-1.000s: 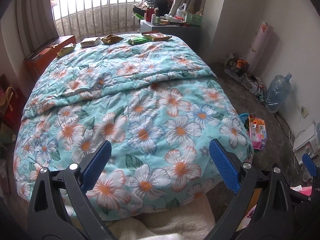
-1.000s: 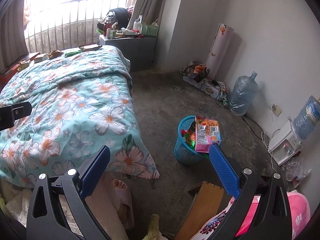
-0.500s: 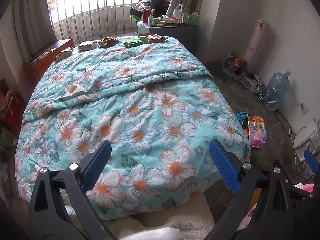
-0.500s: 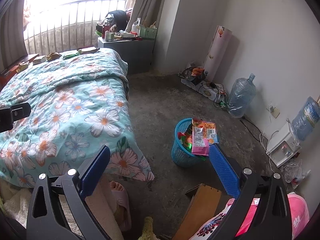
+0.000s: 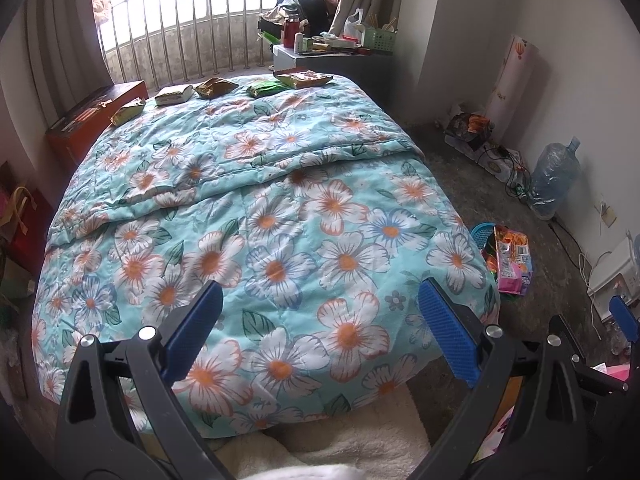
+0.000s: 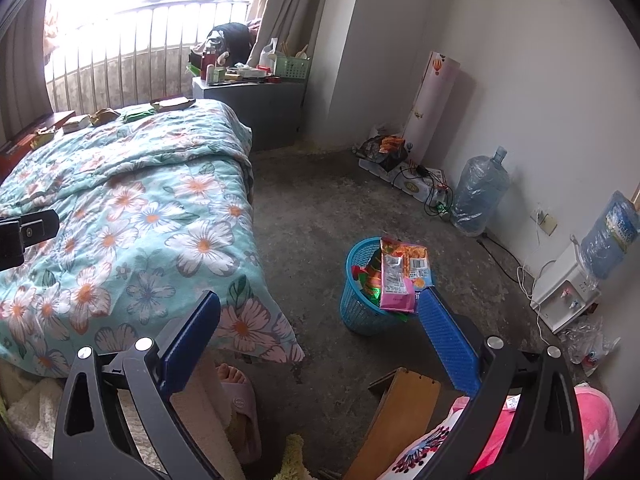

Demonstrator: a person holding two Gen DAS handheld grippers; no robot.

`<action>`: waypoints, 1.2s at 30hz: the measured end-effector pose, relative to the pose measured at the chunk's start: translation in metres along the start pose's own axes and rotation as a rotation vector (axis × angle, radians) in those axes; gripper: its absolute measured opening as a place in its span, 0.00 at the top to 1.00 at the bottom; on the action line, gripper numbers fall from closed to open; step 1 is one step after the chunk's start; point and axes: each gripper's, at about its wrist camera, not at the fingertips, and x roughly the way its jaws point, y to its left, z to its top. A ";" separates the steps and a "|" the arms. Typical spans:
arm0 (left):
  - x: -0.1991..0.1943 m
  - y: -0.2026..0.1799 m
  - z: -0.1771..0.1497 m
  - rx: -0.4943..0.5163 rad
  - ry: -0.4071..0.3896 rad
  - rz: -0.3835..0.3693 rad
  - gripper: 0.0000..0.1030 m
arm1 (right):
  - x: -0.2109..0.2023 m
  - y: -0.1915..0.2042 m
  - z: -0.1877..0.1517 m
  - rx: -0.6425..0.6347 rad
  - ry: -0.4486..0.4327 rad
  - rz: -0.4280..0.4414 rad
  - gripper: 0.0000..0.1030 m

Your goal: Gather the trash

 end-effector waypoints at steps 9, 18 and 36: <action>0.000 0.001 0.000 -0.001 0.005 -0.002 0.09 | 0.000 0.000 0.001 0.000 -0.002 0.000 0.06; -0.001 0.000 -0.001 -0.002 0.007 -0.002 0.09 | -0.001 0.001 0.001 0.000 -0.003 -0.001 0.06; -0.001 0.001 -0.001 0.001 0.006 -0.002 0.09 | -0.001 0.003 0.003 0.000 -0.004 0.002 0.06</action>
